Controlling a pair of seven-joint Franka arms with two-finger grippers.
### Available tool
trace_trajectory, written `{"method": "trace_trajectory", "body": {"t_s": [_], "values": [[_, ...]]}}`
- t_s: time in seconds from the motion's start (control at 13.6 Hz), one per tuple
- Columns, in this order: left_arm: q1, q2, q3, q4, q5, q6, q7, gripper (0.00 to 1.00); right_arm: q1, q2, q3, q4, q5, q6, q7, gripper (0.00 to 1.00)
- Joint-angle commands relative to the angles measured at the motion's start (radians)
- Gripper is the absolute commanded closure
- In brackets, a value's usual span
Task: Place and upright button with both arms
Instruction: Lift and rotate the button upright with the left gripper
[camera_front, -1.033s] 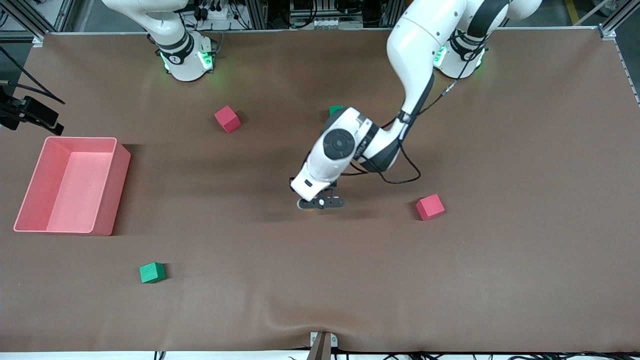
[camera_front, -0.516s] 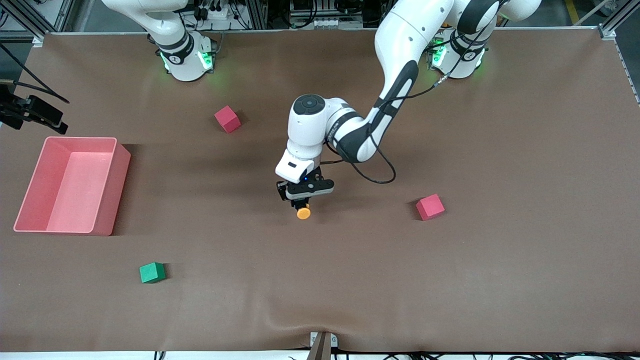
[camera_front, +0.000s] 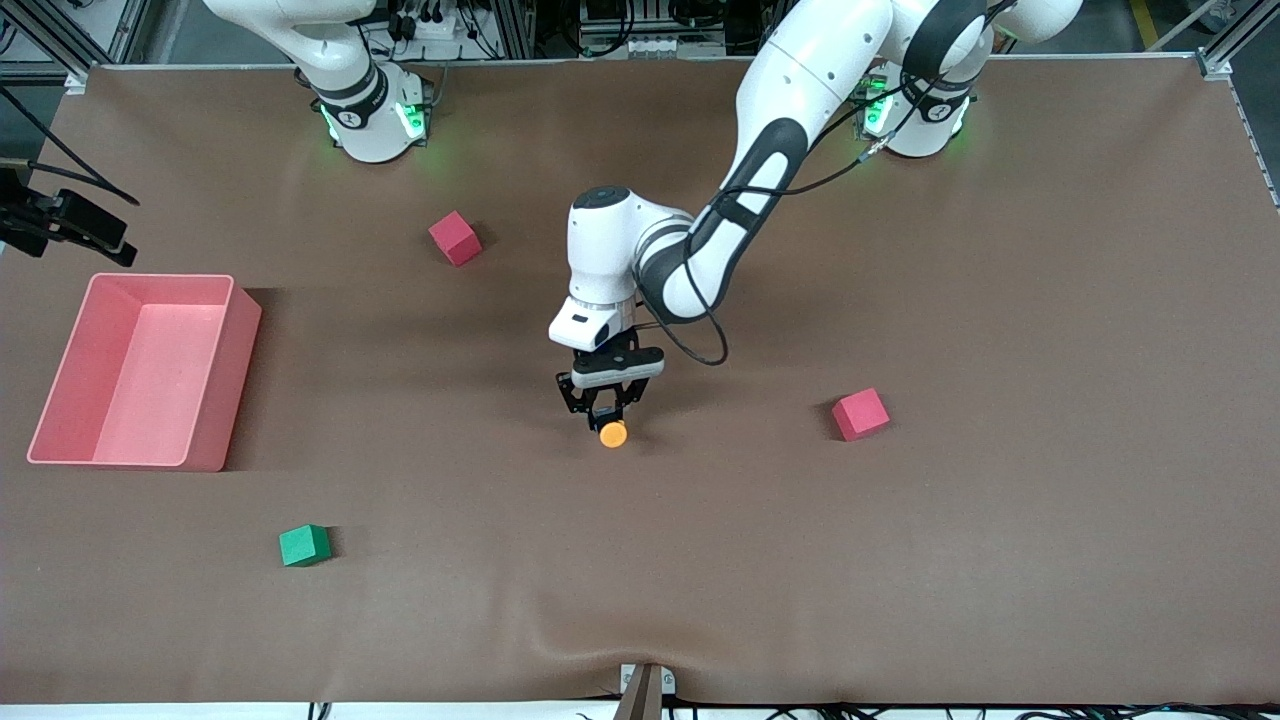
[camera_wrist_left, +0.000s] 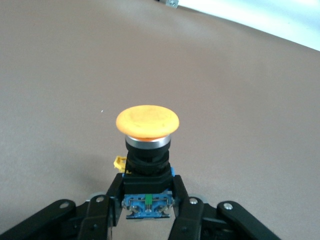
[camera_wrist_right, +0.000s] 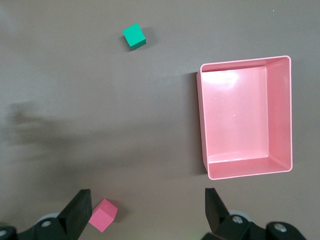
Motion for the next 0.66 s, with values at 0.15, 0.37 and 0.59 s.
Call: {"method": "trace_trajectory", "body": {"t_s": [0.15,0.37,0.59], "values": [[-0.018,0.012,0.017,-0.003,0.197,-0.006,-0.047,1.00,-0.002,-0.002,0.002,0.007,-0.002,-0.008,-0.008,0.00],[-0.017,0.037,0.020,-0.003,0.249,-0.008,-0.049,1.00,-0.005,-0.002,0.001,0.007,0.030,-0.008,-0.008,0.00],[-0.022,0.063,0.040,-0.002,0.342,-0.011,-0.117,1.00,-0.005,-0.002,0.001,0.007,0.030,-0.010,-0.007,0.00]]}}
